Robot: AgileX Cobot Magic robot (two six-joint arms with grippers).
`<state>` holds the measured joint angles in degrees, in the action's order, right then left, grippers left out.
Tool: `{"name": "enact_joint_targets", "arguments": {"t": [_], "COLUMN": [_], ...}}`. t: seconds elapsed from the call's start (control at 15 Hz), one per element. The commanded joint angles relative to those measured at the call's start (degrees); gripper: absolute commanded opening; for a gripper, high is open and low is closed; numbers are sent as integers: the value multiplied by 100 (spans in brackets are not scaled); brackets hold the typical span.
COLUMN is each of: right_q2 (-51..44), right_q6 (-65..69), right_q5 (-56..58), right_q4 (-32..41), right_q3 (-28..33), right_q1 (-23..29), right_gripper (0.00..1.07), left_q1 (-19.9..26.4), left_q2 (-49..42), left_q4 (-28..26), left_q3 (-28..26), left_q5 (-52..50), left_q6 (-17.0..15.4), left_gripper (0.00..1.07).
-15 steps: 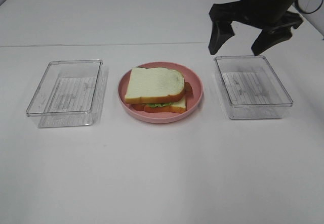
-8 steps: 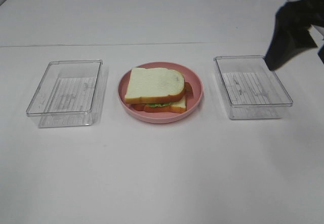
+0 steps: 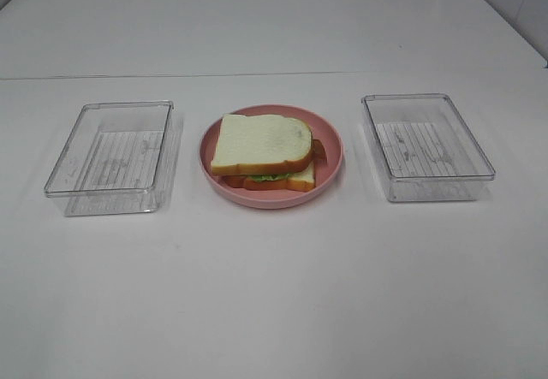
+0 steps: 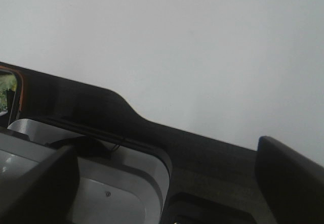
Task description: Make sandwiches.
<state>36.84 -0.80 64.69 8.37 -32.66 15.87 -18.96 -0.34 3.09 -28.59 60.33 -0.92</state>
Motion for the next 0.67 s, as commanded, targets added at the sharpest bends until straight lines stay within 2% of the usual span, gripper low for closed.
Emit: {"name": "enact_joint_targets", "arguments": {"t": [0.07,0.33,0.47,0.67], "right_q2": [-1180,-2807,-3128,-3123], "right_q6": [-361,-779,-802,-733], "right_q5": [-241,-435,-384,-355], "right_q4": [-6,-6,0,80], "right_q3": [286,286,338,367], "right_q1": [11,11,11,11], "right_gripper": [88,88,88,88], "left_q1": [23,23,23,23], "left_q2": [-120,-120,-120,-120], "left_q4": [-57,-52,-52,-52], "left_q3": [11,11,11,11], "left_q5": [-52,-52,-52,-52], "left_q6": [11,11,11,11], "left_gripper": [81,81,81,81]}}
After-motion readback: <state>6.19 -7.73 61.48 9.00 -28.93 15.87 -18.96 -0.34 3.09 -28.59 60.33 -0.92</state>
